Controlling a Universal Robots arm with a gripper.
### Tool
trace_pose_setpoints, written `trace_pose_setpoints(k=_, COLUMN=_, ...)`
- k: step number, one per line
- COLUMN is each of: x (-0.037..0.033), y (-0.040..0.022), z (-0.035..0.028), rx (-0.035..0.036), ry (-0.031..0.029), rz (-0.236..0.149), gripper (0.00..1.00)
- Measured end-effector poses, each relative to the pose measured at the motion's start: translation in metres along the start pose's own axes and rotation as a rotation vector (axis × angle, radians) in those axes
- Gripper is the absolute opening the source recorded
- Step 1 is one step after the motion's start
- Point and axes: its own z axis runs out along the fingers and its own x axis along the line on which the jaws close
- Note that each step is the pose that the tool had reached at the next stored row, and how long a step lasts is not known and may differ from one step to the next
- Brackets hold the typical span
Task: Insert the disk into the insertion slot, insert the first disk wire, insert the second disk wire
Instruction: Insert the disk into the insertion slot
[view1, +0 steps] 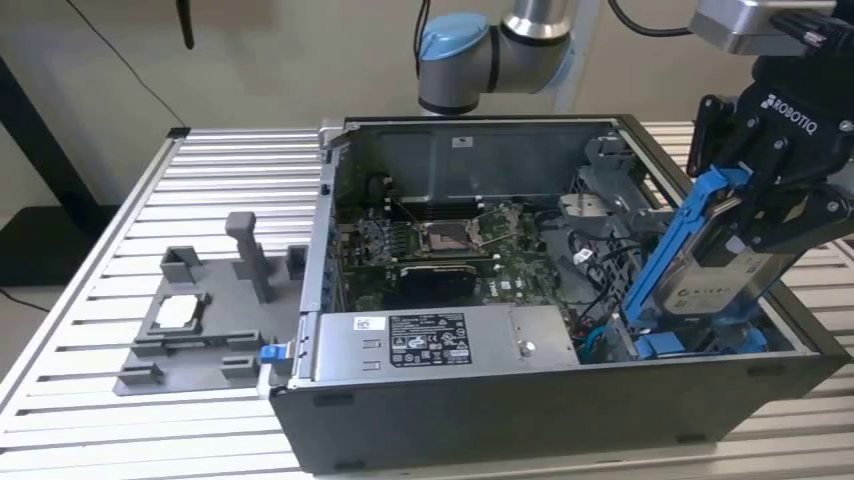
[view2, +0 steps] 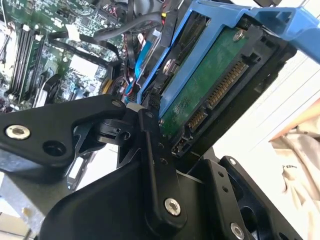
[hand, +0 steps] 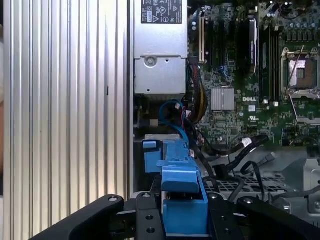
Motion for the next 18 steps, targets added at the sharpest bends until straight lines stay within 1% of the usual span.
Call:
trace_pose_setpoints(k=9, x=-0.0033, y=-0.0014, z=0.0053, rx=0.0, ry=-0.0016, rz=-0.003, gripper=0.33)
trace_pose_setpoints(k=15, x=-0.0036, y=-0.0034, z=0.0094, rx=0.0, ry=-0.0014, rz=-0.003, gripper=0.33)
trace_pose_setpoints(k=18, x=-0.0035, y=-0.0039, z=0.0123, rx=0.0, ry=-0.0014, rz=-0.002, gripper=0.33)
